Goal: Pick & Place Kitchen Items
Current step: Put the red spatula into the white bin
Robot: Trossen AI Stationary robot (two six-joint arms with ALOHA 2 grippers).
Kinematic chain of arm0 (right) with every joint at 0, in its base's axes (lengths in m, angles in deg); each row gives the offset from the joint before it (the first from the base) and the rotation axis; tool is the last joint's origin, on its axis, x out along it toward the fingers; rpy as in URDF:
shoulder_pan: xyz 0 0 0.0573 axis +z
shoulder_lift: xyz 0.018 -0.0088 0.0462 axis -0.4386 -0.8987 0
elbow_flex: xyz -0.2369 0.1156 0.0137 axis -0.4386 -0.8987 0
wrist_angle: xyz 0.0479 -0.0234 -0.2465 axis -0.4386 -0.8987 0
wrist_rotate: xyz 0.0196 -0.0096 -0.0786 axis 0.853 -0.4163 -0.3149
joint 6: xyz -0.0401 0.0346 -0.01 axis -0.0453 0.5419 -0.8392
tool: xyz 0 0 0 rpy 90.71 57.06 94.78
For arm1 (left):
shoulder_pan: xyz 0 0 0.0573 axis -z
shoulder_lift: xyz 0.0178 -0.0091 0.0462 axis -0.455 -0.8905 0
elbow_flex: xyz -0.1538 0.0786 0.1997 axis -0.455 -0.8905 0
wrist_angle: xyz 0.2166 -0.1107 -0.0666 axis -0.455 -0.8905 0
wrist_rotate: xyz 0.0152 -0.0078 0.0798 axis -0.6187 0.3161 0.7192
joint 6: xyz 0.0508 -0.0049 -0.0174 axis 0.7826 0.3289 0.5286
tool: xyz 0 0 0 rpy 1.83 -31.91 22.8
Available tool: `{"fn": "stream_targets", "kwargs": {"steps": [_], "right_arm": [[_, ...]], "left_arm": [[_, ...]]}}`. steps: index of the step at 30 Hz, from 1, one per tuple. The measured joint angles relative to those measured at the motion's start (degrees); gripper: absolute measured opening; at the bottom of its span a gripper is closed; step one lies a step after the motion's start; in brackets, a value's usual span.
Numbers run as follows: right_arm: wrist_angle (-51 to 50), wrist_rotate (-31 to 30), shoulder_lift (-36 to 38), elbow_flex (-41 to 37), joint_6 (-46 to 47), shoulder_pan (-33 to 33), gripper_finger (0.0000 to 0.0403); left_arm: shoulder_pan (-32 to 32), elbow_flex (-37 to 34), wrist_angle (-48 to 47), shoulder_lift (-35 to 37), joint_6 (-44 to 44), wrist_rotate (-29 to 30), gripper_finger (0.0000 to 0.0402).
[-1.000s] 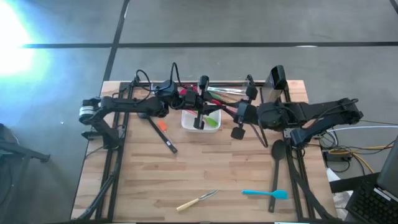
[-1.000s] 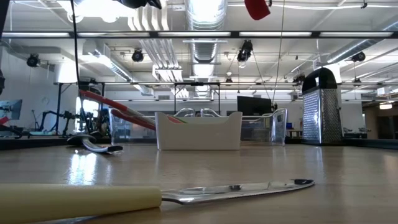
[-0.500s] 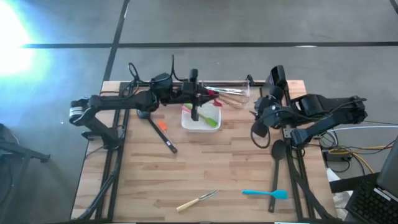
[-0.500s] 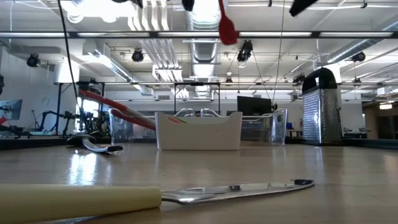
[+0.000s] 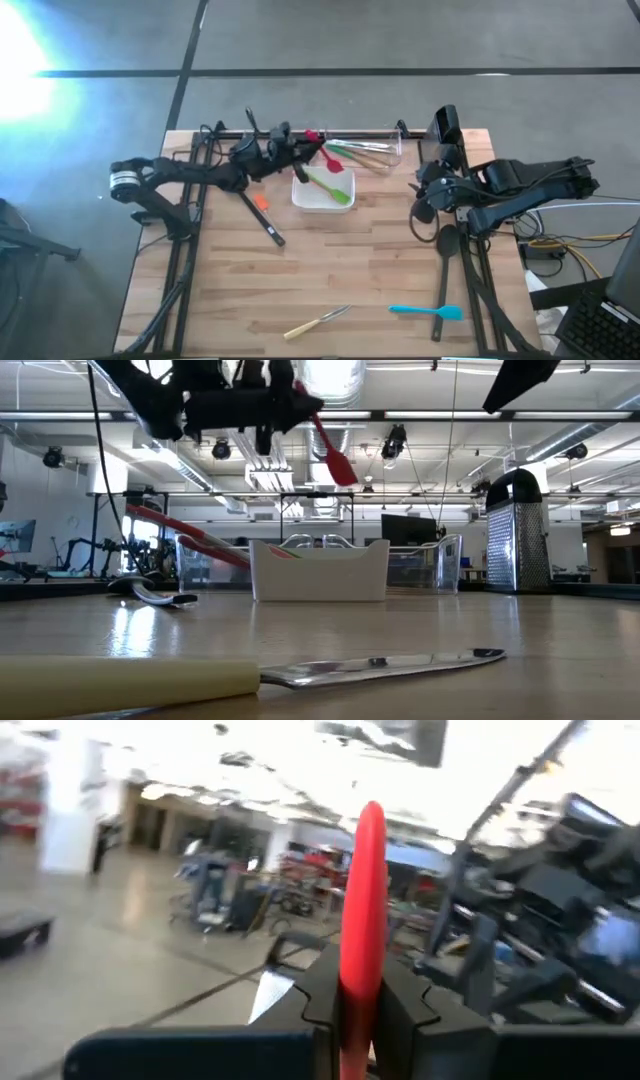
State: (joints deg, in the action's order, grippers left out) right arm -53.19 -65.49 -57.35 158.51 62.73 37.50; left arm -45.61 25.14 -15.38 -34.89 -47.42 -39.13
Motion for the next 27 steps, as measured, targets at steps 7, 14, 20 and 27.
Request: {"fn": "stream_targets", "kwargs": {"steps": [7, 14, 20, 27], "right_arm": [[6.14, -0.04, 2.16, -5.0, -3.29, -0.02, 0.0156], [13.62, -0.03, 3.38, -9.3, -8.42, -0.04, 0.0145], [13.9, -0.03, 3.66, -10.78, -8.61, -0.04, 0.0139], [13.84, -0.03, 3.97, -11.34, -8.74, -0.04, 0.014]], "left_arm": [[1.14, -5.58, 1.32, -0.02, -6.93, 13.13, 0.0031], [1.78, -6.91, 2.11, -1.5, -11.32, 17.86, 0.0031], [3.15, -8.12, 3.96, -5.62, -14.75, 23.84, 0.0031], [5.35, -8.47, 11.68, -12.86, -18.97, 26.88, 0.0031]]}}
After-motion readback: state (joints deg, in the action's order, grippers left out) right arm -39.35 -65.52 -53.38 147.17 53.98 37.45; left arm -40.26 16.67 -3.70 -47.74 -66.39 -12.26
